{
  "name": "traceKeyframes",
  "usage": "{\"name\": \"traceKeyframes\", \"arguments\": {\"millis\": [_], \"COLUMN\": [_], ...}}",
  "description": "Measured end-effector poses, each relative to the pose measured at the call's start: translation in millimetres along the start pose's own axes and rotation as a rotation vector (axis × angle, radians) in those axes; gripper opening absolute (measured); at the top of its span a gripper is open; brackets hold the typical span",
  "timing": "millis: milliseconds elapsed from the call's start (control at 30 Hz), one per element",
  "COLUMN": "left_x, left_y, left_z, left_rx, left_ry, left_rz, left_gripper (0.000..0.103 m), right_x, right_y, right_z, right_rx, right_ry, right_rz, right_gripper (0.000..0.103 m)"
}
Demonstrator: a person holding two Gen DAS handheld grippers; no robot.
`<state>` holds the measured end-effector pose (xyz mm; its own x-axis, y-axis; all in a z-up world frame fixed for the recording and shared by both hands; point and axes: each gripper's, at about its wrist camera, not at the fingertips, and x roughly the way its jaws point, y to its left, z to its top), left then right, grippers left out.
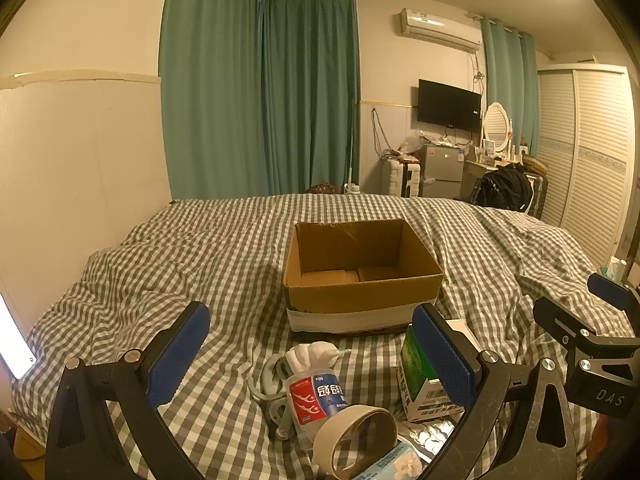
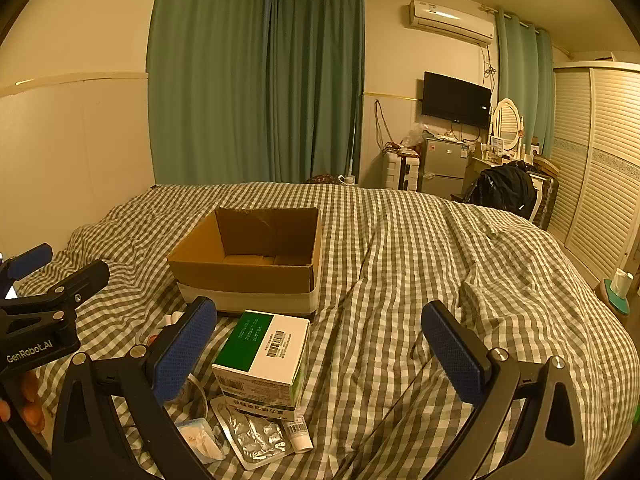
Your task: Organize objects
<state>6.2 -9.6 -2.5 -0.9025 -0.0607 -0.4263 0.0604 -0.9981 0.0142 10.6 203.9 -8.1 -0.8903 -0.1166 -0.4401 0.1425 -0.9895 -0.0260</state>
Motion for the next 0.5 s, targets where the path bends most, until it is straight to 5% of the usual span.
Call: {"name": "traceKeyframes", "arguments": {"millis": [500], "left_x": [0.9], "left_y": [2.1], "left_z": [-2.5], "left_rx": [-0.003], "left_ry": [0.004], "left_rz": [0.002], "left_gripper": [0.103], "right_x": [0.0], "right_y": [4.3], "right_z": [-2.2], "right_rx": [-0.009], "right_ry": [0.004], "right_rz": [-0.013], "right_gripper": [0.103]}}
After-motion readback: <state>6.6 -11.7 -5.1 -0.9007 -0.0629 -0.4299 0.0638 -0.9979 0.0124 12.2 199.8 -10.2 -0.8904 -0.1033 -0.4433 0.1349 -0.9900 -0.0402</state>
